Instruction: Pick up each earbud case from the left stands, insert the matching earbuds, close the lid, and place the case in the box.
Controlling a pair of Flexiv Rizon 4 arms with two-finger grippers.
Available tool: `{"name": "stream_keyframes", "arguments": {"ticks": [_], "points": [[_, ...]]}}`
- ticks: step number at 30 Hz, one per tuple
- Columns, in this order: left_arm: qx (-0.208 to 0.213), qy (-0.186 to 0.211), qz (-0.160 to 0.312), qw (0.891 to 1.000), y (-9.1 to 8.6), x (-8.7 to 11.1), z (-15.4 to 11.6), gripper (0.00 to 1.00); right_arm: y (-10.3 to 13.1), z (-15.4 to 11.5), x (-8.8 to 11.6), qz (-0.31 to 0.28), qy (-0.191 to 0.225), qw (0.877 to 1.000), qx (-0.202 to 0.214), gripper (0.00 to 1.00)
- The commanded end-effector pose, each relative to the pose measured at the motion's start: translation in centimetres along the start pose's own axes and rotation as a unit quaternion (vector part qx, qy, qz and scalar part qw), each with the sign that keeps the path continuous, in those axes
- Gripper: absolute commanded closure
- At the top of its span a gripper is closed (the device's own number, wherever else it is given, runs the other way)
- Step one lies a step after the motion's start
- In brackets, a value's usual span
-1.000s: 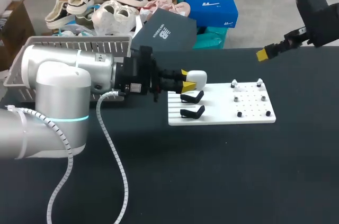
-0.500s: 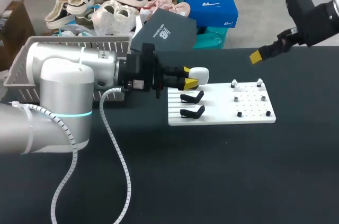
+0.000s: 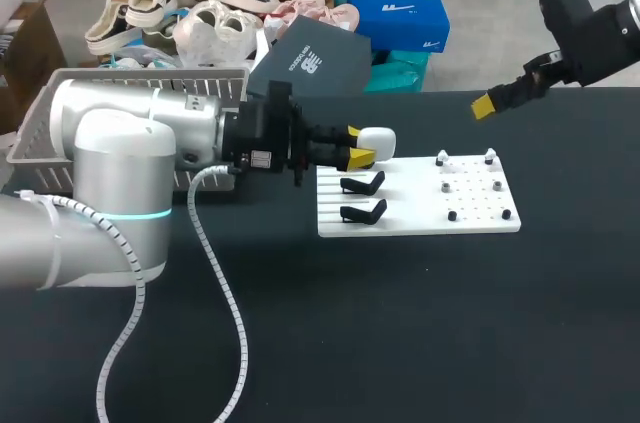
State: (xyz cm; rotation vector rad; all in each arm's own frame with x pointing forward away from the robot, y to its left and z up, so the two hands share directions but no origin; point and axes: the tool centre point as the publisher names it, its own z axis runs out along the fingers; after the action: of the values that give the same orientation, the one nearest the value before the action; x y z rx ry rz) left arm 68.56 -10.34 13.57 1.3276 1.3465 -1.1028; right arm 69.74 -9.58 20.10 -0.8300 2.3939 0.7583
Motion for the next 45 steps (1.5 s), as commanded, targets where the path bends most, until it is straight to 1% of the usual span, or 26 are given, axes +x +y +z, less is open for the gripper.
{"name": "stream_keyframes", "arguments": {"ticks": [1,19,20,21,22,25,27,28,31,33,36,38,41,45], "points": [[0.010,0.001,0.003,1.000,0.0,-0.1,-0.1,1.00,-0.1,0.0,-0.1,0.000,0.001,1.000,-0.002,0.00],[0.016,0.003,0.007,1.000,-0.3,-0.1,0.1,1.00,-0.1,0.0,-0.1,0.000,0.001,1.000,-0.002,0.00],[0.016,0.003,0.007,1.000,-0.3,-0.1,0.1,1.00,0.0,0.3,-0.4,-0.009,0.001,1.000,-0.008,0.00],[0.016,0.003,0.007,1.000,-0.3,-0.1,0.1,1.00,0.3,1.3,-1.2,-0.030,0.001,0.999,-0.022,0.00],[0.016,0.003,0.007,1.000,-0.3,-0.1,0.1,1.00,0.5,2.0,-1.5,-0.041,0.002,0.999,-0.026,0.00],[0.016,0.003,0.007,1.000,-0.3,-0.1,0.1,1.00,0.8,4.0,-2.0,-0.064,-0.003,0.997,-0.048,0.00],[0.016,0.003,0.007,1.000,-0.3,-0.1,0.1,1.00,1.0,4.5,-2.0,-0.071,-0.001,0.996,-0.048,0.00],[0.016,0.003,0.007,1.000,-0.3,-0.1,0.1,1.00,1.5,5.2,-2.1,-0.081,-0.007,0.995,-0.060,0.00],[0.016,0.003,0.007,1.000,-0.3,-0.1,0.1,1.00,2.3,5.5,-1.9,-0.095,-0.013,0.993,-0.065,0.00],[0.016,0.003,0.007,1.000,-0.3,-0.1,0.1,1.00,2.8,5.5,-1.7,-0.098,-0.013,0.993,-0.064,0.00],[0.027,0.002,-0.011,1.000,0.0,0.5,0.0,1.00,3.8,5.4,-1.5,-0.105,-0.013,0.992,-0.066,0.00],[0.033,0.002,-0.020,0.999,0.3,1.0,0.2,1.00,4.9,5.3,-1.4,-0.113,-0.015,0.991,-0.067,0.00],[0.034,0.002,-0.024,0.999,0.7,1.5,0.3,1.00,6.0,5.4,-1.3,-0.122,-0.010,0.990,-0.063,0.00],[0.036,0.002,-0.026,0.999,0.9,1.9,0.4,1.00,6.6,5.4,-1.2,-0.126,-0.006,0.990,-0.059,0.00]]}}
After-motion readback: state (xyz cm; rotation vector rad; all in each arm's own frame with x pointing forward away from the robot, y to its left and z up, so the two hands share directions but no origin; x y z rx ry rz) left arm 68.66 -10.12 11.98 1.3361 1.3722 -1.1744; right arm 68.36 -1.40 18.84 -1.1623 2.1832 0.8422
